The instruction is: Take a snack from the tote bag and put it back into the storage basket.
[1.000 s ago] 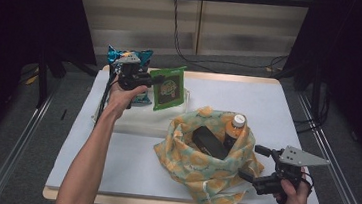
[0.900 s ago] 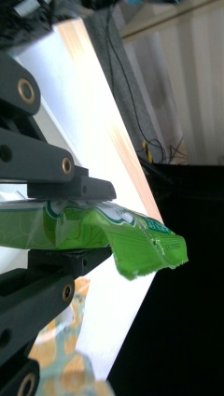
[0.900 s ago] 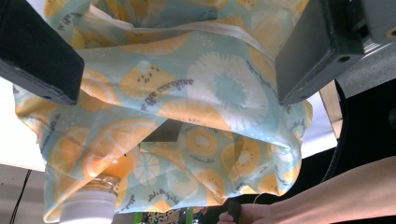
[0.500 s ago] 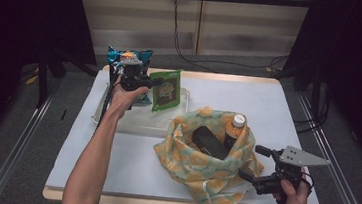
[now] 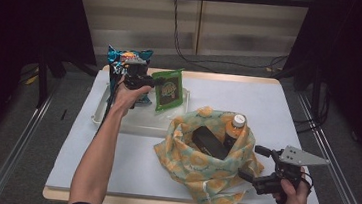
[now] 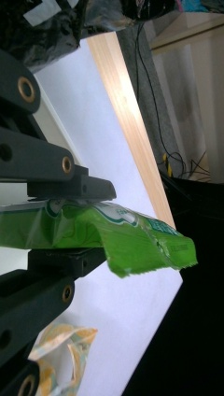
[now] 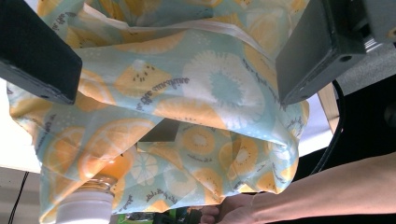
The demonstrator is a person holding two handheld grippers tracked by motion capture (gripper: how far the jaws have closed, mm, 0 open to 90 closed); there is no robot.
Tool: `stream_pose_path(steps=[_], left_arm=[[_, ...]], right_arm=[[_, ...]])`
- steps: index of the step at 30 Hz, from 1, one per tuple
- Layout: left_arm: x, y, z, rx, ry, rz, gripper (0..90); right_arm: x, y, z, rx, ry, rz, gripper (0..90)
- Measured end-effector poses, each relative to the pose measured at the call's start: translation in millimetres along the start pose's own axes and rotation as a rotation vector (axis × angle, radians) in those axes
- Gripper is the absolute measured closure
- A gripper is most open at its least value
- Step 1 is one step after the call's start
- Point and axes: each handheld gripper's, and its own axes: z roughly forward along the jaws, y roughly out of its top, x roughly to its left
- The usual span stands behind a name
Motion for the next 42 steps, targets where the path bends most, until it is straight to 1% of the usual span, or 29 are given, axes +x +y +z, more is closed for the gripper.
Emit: stream_pose_path(steps=[1,2,3,4,5,6,7,8,10,12,14,15,16,17,18,20,21,23,26,27,28,31,32,33,36,37,39,40,42], left_arm=[[-0.5,0.1,0.9,-0.001,-0.001,-0.002,71.3],[-0.4,0.9,1.4,0.007,-0.004,0.012,71.2],[-0.8,1.7,2.0,0.010,0.006,0.014,71.2],[-0.4,2.4,2.5,0.006,0.005,0.011,71.3],[0.6,3.7,3.2,0.016,0.014,0.020,71.2],[0.6,4.6,4.5,0.015,0.019,0.014,71.3],[1.1,5.4,5.1,0.017,0.022,0.022,71.3],[1.5,6.0,6.2,0.013,0.021,0.017,71.3],[3.0,5.6,8.2,0.027,0.030,0.012,70.7],[3.9,4.5,11.1,0.032,0.047,0.008,67.6],[5.8,3.9,11.3,0.038,0.055,0.015,66.3],[6.2,3.6,11.3,0.036,0.054,0.007,65.0],[6.9,3.7,11.3,0.035,0.060,0.013,65.0],[6.5,4.0,11.6,0.030,0.063,0.002,64.8],[6.5,4.7,11.5,0.021,0.066,0.001,63.2],[6.8,7.2,10.2,0.016,0.078,0.003,59.5],[6.8,9.1,9.1,0.006,0.075,0.005,57.6],[6.1,12.6,7.4,0.002,0.088,0.011,56.4],[5.9,17.6,2.3,-0.024,0.098,0.012,52.5],[5.5,19.0,0.9,-0.042,0.100,0.002,50.6],[6.0,19.5,-0.4,-0.042,0.097,0.003,48.7],[6.4,18.2,-3.7,-0.063,0.093,-0.014,48.7],[5.4,17.4,-4.0,-0.063,0.098,-0.011,48.8],[4.6,16.7,-4.6,-0.054,0.099,-0.003,48.9],[0.4,14.0,-6.9,-0.041,0.094,-0.008,55.8],[-0.9,12.8,-7.3,-0.022,0.077,-0.003,60.1],[-3.7,10.9,-7.2,0.015,0.074,0.000,64.0],[-4.3,9.9,-7.7,0.036,0.060,0.005,67.5],[-8.6,7.2,-7.2,0.052,0.029,-0.010,75.5]], right_arm=[[0.2,-0.1,0.2,-0.001,0.001,-0.003,0.0],[0.3,-0.2,0.4,-0.001,0.005,-0.002,0.0],[0.0,-0.3,0.5,0.003,0.011,-0.003,0.0],[-0.2,-0.4,0.8,0.005,0.018,0.000,0.0],[-0.2,-0.5,1.0,0.006,0.013,-0.001,0.0],[0.0,-0.3,1.1,0.007,0.014,0.001,0.0],[0.1,-0.2,1.1,0.007,0.015,0.000,0.0],[0.1,-0.1,1.1,0.007,0.016,0.000,0.0],[-0.5,-0.1,0.9,0.007,0.017,-0.001,0.0],[-1.1,-0.3,0.9,0.009,0.020,-0.003,0.0],[-1.4,-0.5,1.0,0.010,0.020,-0.002,0.0],[-1.5,-0.8,1.0,0.010,0.019,-0.003,0.0],[-1.7,-1.0,1.2,0.009,0.019,-0.004,0.0],[-1.8,-1.1,1.3,0.011,0.020,-0.003,0.0],[-1.7,-1.2,1.3,0.012,0.018,0.000,0.0],[-1.5,-1.2,1.5,0.013,0.023,-0.003,0.0],[-1.5,-1.2,1.6,0.013,0.024,-0.007,0.0],[-1.4,-1.3,1.9,0.014,0.028,-0.006,0.0],[-0.5,-1.7,2.4,0.019,0.029,0.000,0.0],[-0.4,-1.7,2.4,0.020,0.028,0.000,0.0],[-0.2,-1.7,2.4,0.020,0.031,-0.001,0.0],[-0.6,-2.0,2.5,0.018,0.029,-0.001,0.0],[-0.5,-1.9,2.5,0.018,0.029,-0.001,0.0],[-0.3,-1.8,2.3,0.019,0.028,0.000,0.0],[-0.6,-2.0,2.2,0.017,0.029,-0.002,0.0],[-0.8,-2.0,2.2,0.017,0.025,-0.001,0.0],[-0.9,-2.0,2.3,0.017,0.025,-0.002,0.0],[-0.9,-2.1,2.3,0.017,0.025,-0.002,0.0],[-0.6,-2.4,2.7,0.021,0.024,-0.003,0.0]])
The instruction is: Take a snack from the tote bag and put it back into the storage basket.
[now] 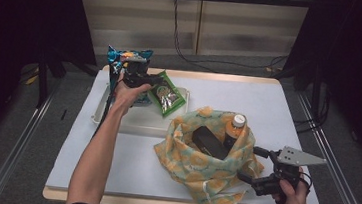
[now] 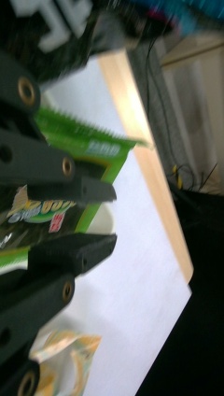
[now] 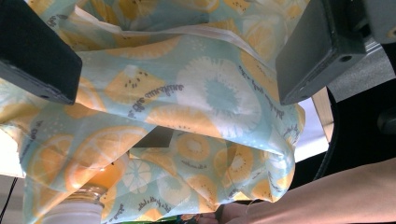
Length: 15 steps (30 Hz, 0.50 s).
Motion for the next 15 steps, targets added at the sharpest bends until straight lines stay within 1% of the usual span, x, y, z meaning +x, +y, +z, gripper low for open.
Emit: stream_pose_path(steps=[1,2,4,5,6,7,8,10,11,13,15], left_arm=[[-2.4,-1.7,1.1,0.007,-0.030,-0.003,77.8],[-5.7,-3.0,2.4,0.022,-0.036,0.012,81.0],[-12.2,-6.7,6.0,0.047,-0.059,0.028,86.7],[-14.8,-8.6,8.0,0.068,-0.055,0.038,89.5],[-16.9,-11.6,10.5,0.090,-0.043,0.037,90.0],[-17.5,-14.6,11.9,0.100,-0.061,0.031,90.0],[-18.7,-17.2,13.5,0.099,-0.068,0.025,90.0],[-22.0,-23.3,16.9,0.136,-0.064,0.041,90.0],[-23.7,-26.6,19.1,0.143,-0.067,0.041,90.0],[-26.3,-31.2,23.7,0.186,-0.072,0.050,90.0],[-29.3,-34.1,28.5,0.223,-0.064,0.068,90.0]], right_arm=[[0.2,0.0,0.2,0.001,-0.001,-0.001,0.0],[0.2,0.0,0.5,-0.001,0.000,-0.004,0.0],[0.5,0.0,0.8,0.001,0.001,-0.003,0.0],[0.6,0.0,0.9,0.002,-0.001,-0.003,0.0],[0.6,-0.1,0.9,0.002,-0.001,-0.003,0.0],[0.4,-0.2,0.6,0.000,-0.003,-0.003,0.0],[0.5,-0.2,0.4,0.000,-0.005,-0.003,0.0],[0.7,-0.2,-0.2,0.000,-0.008,0.000,0.0],[1.1,-0.1,-0.7,-0.001,-0.009,0.001,0.0],[1.5,-0.2,-1.1,0.001,-0.009,-0.002,0.0],[1.3,-0.5,-0.4,0.002,-0.008,-0.005,0.0]])
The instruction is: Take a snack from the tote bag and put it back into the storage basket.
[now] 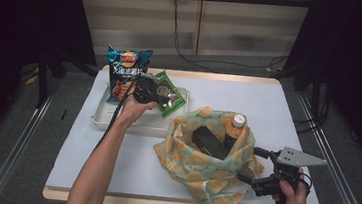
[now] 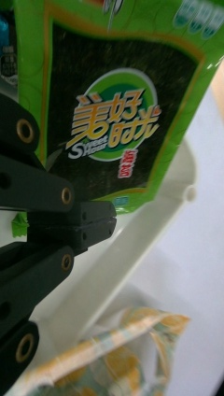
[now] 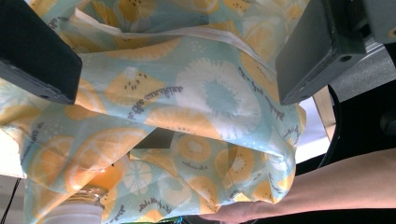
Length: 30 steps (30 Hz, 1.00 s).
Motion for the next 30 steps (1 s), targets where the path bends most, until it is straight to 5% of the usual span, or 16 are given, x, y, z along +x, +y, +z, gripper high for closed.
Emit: stream_pose_path(steps=[6,15,23,26,28,30], left_arm=[[0.5,-4.1,11.4,0.099,-0.022,0.026,90.0],[2.7,-7.6,9.1,0.122,-0.025,0.012,90.0],[-1.1,-8.5,10.5,0.199,-0.051,0.069,90.0],[-0.2,-10.0,11.9,0.194,-0.035,0.010,90.0],[4.6,-10.5,10.5,0.223,-0.023,0.039,90.0],[7.6,-11.4,9.7,0.228,-0.013,0.020,89.6]], right_arm=[[-0.9,0.0,1.7,0.003,0.004,0.007,0.0],[-3.3,-1.8,0.4,0.011,-0.006,0.017,0.0],[-2.9,-1.6,1.3,0.011,-0.007,0.014,0.0],[-3.1,-1.4,1.2,0.010,-0.008,0.012,0.0],[-3.6,-1.6,0.9,0.008,-0.009,0.018,0.0],[-3.4,-1.7,0.5,0.011,-0.014,0.019,0.0]])
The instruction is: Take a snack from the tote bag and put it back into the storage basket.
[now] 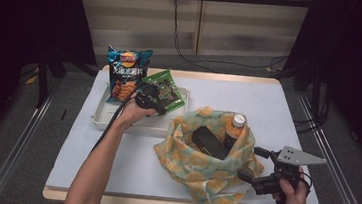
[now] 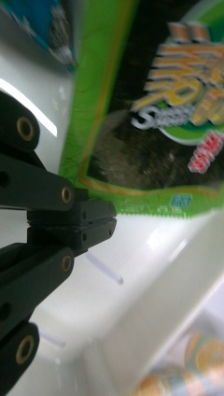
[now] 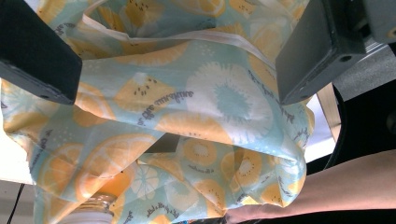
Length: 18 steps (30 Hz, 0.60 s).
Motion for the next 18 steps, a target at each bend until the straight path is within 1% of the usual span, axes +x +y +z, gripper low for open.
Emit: stream_pose_path(steps=[3,5,6,7,8,10,11,12,13,14,15,16,17,18], left_arm=[[4.7,-0.2,-0.1,-0.001,0.008,-0.028,89.3],[8.2,-0.4,1.5,-0.001,0.022,-0.045,89.3],[9.0,-0.3,2.9,-0.009,0.019,-0.073,89.3],[7.6,-0.5,5.2,-0.031,0.032,-0.116,89.4],[10.5,0.4,3.5,-0.003,0.035,-0.089,89.6],[11.9,1.1,3.5,-0.005,0.047,-0.095,89.2],[10.3,1.1,5.8,-0.043,0.046,-0.147,88.7],[15.2,1.2,3.3,-0.007,0.049,-0.103,88.4],[15.7,1.3,3.6,-0.010,0.058,-0.112,88.3],[16.4,1.6,5.0,-0.035,0.062,-0.139,88.3],[15.9,2.3,5.7,-0.043,0.068,-0.166,88.3],[20.1,3.0,3.7,-0.010,0.073,-0.119,88.2],[21.6,3.5,3.2,-0.002,0.086,-0.119,88.2],[20.6,4.2,4.8,-0.030,0.097,-0.164,88.2]], right_arm=[[-0.4,-0.2,0.5,0.000,0.002,-0.001,0.0],[0.2,-0.1,0.9,0.002,0.002,0.002,0.0],[0.4,-0.1,0.9,0.003,0.005,-0.003,0.0],[0.5,-0.1,1.0,0.003,0.005,-0.002,0.0],[0.5,-0.1,1.0,0.002,0.002,0.000,0.0],[-0.1,-0.4,1.0,0.001,0.006,0.003,0.0],[-0.7,-0.9,1.1,0.002,0.003,0.006,0.0],[-1.2,-1.3,1.5,0.005,0.002,0.008,0.0],[-1.4,-1.5,1.9,0.006,0.003,0.009,0.0],[-1.3,-1.6,1.8,0.006,0.003,0.009,0.0],[-1.0,-1.5,1.6,0.006,0.004,0.005,0.0],[-0.8,-1.3,1.4,0.005,0.003,0.004,0.0],[-0.5,-1.0,1.1,0.003,0.003,0.007,0.0],[-0.6,-0.7,1.0,0.001,0.004,0.005,0.0]])
